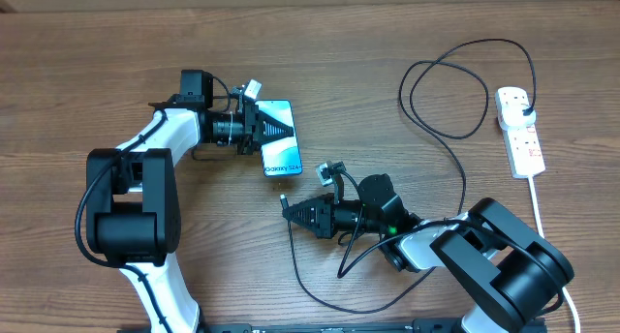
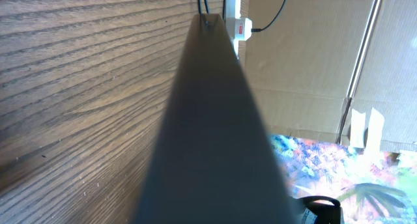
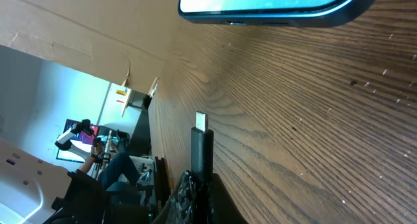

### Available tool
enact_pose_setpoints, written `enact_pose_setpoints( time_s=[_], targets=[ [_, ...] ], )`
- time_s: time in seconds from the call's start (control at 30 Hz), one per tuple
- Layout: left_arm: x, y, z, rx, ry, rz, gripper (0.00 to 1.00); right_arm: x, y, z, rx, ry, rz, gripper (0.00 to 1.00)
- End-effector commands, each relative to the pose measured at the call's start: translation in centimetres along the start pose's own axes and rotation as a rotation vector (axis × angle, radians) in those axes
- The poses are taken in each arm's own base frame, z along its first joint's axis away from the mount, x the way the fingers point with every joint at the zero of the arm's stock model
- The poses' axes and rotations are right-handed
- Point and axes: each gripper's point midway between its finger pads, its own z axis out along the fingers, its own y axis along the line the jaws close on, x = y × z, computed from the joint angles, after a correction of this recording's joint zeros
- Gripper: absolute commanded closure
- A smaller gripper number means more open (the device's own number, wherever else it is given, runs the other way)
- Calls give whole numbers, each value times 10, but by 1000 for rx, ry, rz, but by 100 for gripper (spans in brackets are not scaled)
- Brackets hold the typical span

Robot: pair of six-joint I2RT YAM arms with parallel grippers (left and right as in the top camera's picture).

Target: Plug charger to phone and switch on socket

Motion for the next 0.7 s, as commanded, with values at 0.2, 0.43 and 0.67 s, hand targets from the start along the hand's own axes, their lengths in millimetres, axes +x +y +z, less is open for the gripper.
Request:
enact_pose_setpoints(
  time_s=[0.2,0.43,0.67],
  targets=[
    [-3,-12,0,41,9,12,96,-2,-7,-1,39,-22,2,97],
    [-3,-12,0,41,9,12,96,-2,-7,-1,39,-22,2,96],
    [-3,-12,0,41,9,12,96,-2,-7,-1,39,-22,2,96]
  ],
)
